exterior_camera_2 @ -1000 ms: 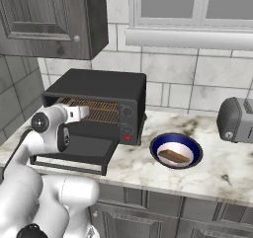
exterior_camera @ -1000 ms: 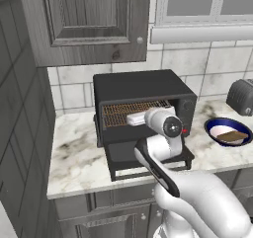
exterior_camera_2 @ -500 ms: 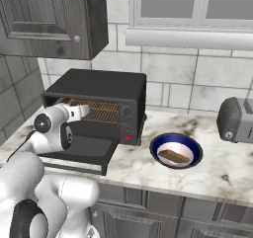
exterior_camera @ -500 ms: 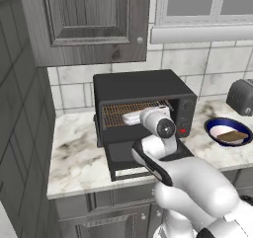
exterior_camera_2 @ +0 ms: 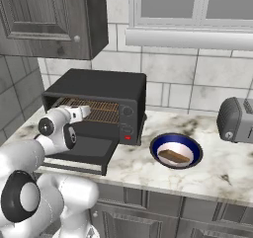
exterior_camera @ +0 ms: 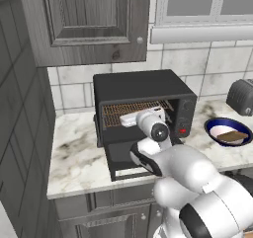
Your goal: Pick up the heated bread from the toaster oven and place it in the bowl. Then move the bread bowl to the dining counter.
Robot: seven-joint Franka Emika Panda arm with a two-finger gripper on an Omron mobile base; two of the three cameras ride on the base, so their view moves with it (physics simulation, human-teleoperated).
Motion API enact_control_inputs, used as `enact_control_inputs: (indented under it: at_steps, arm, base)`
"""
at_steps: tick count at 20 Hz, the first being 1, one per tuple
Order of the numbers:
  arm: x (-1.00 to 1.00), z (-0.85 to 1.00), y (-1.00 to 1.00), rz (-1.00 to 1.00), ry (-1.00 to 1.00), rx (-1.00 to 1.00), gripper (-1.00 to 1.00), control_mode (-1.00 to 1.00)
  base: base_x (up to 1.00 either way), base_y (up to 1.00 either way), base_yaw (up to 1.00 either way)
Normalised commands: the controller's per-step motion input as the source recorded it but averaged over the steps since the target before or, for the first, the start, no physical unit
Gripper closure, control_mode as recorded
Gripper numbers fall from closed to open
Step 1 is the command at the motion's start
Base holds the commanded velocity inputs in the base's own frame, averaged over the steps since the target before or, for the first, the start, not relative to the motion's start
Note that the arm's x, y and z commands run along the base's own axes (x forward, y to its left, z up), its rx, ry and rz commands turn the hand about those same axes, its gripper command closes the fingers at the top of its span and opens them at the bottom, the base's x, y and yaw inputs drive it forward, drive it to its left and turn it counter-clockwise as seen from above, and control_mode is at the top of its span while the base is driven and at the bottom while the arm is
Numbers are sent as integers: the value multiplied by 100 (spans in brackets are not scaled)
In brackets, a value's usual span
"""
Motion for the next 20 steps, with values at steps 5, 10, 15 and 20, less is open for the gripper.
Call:
enact_control_inputs:
  at_steps: [5,10,15,20]
  arm:
    - [20,-27,9,-1,-4,-4,-100,-100]
    - [19,-15,1,0,-5,-1,-100,-100]
    - [23,-7,0,0,-5,0,-100,-100]
    - [26,-8,0,0,-4,0,-100,-100]
  base:
    - [0,0,0]
    - [0,0,0]
    - [0,0,0]
    - [0,0,0]
